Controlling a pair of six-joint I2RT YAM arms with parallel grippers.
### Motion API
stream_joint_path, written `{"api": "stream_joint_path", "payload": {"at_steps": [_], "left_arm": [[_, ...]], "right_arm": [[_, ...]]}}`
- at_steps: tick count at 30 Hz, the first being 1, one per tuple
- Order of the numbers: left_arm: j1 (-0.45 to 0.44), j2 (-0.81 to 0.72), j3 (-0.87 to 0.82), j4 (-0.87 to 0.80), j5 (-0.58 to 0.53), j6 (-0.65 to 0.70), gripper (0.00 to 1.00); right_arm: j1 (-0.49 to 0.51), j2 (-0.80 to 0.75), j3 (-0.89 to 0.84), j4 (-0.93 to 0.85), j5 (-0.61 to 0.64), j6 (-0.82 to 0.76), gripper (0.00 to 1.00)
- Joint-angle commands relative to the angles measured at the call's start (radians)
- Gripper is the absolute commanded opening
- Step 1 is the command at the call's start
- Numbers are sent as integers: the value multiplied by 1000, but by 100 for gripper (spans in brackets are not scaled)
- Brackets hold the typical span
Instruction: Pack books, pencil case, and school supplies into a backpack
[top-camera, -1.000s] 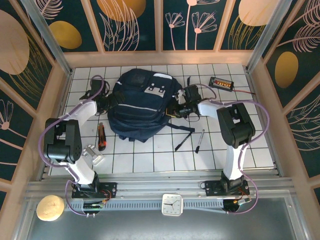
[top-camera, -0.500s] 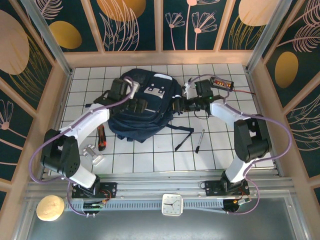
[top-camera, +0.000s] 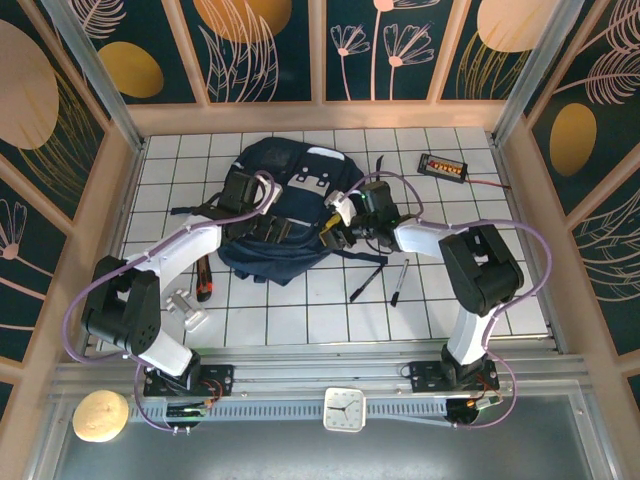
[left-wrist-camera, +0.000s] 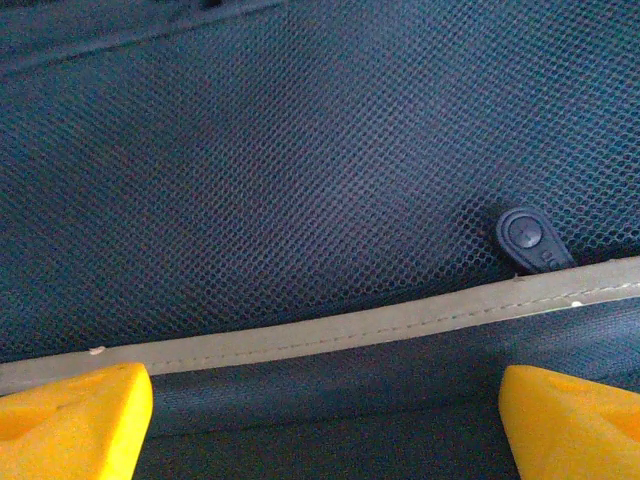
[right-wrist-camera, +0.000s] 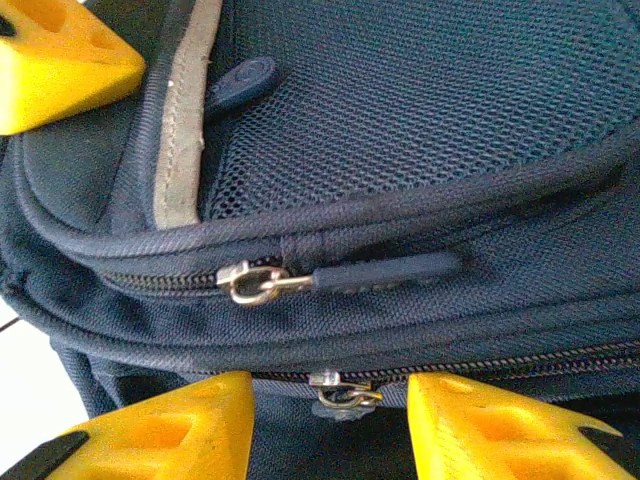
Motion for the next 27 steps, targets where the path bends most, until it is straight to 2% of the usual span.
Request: {"api": "stream_joint_path", "payload": {"at_steps": [1, 4, 6, 7, 10, 18, 20, 21, 27], "left_arm": [[0, 9, -9, 18, 5, 22, 88], [0, 16, -6, 16, 13, 30, 88], [0, 10, -10, 17, 8, 39, 88], [0, 4, -11, 14, 6, 44, 88], [0, -12, -13, -2, 3, 65, 88], [-44, 6, -104, -49, -32, 148, 84], [-46, 21, -149, -41, -45, 155, 79], [-46, 30, -167, -38, -48, 159, 76], [-54, 66, -247, -3, -60, 161, 62]], "right_arm": [[20, 25, 16, 61, 19, -14, 46], [26, 35, 1, 64, 39, -12, 45], [43, 47, -4, 65, 70, -23, 40], [47, 53, -9, 71, 91, -28, 34], [48, 56, -30, 100, 151, -47, 0], [36, 47, 9, 113, 335, -79, 0], [36, 56, 40, 100, 399, -71, 0], [4, 60, 53, 91, 421, -67, 0], [-50, 84, 112, 88, 507, -52, 0]]}}
